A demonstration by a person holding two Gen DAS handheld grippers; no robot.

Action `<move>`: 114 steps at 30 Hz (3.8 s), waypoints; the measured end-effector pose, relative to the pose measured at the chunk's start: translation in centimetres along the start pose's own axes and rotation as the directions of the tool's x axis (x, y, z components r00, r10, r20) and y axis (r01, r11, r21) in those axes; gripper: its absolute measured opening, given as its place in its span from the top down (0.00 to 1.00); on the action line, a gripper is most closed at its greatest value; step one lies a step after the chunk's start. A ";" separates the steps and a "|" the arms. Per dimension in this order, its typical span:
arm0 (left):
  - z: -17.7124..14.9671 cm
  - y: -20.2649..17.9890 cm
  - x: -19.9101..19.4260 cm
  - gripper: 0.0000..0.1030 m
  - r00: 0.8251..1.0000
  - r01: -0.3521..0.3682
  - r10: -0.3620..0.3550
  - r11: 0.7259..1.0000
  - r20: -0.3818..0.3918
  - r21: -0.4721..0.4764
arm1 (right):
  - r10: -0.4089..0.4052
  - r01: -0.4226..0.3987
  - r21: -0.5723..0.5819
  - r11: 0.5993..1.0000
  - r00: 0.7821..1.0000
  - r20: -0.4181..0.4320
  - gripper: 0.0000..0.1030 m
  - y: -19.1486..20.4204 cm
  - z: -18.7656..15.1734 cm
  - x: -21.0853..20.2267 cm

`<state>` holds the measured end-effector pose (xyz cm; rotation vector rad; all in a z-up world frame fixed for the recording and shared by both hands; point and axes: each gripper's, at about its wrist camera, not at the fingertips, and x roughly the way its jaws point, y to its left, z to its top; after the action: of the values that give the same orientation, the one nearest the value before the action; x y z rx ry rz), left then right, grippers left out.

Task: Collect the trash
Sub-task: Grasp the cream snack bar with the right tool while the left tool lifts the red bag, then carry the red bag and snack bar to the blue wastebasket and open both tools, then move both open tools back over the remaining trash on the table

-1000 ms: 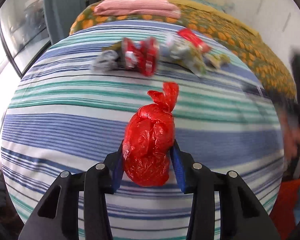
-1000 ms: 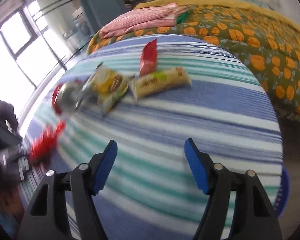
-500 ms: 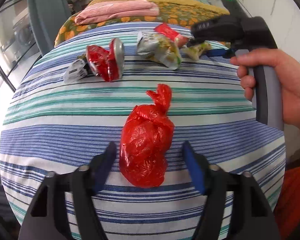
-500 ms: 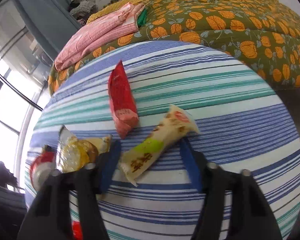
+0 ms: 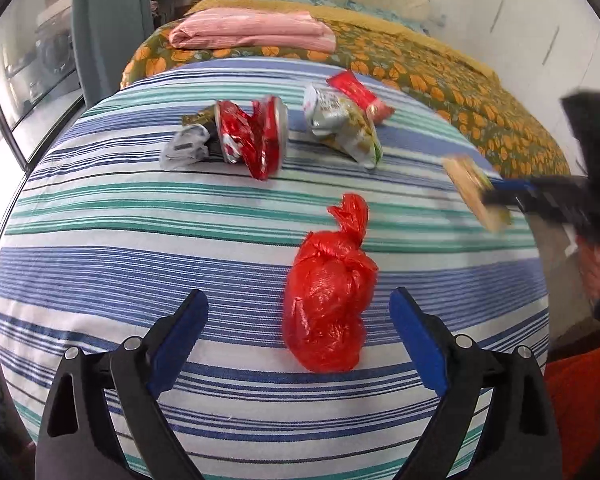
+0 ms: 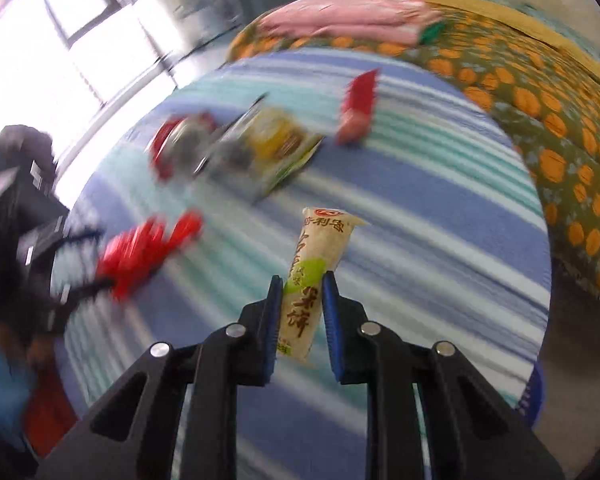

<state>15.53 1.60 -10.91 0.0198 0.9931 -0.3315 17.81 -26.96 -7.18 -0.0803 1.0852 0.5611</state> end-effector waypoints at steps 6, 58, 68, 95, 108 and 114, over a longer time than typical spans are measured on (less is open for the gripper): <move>-0.2 -2.1 2.5 0.12 0.996 -0.069 0.074 0.992 -0.045 0.103 | -0.068 0.066 -0.079 0.995 0.998 -0.018 0.50 2.7 -5.1 0.7; -3.0 -14.1 -0.5 0.61 0.995 0.078 -0.082 0.995 0.063 0.066 | -0.229 0.221 0.057 0.974 0.944 0.237 0.82 4.2 -10.8 -7.0; -3.4 -17.6 -0.8 0.61 0.993 0.101 -0.107 0.991 0.059 0.093 | -0.268 0.255 0.082 0.963 0.925 0.268 0.82 3.1 -12.3 -9.3; -1.3 -38.4 9.2 0.59 0.955 0.282 -0.251 0.932 -0.155 0.227 | -0.346 0.284 0.481 0.829 0.937 0.043 0.82 -22.3 -21.5 -9.8; 0.4 -42.0 18.4 0.46 0.944 0.280 -0.237 0.944 -0.230 0.173 | -0.292 0.217 0.565 0.796 0.955 0.044 0.71 -27.8 -21.8 -8.1; 1.0 -42.1 19.2 0.22 0.945 0.277 -0.240 0.949 -0.222 0.149 | -0.295 0.197 0.607 0.770 0.953 0.065 0.56 -29.2 -22.0 -8.5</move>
<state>13.99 -43.60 -20.54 0.0873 1.1668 -0.6717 10.73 -62.58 -16.49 0.3669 1.0324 -0.0354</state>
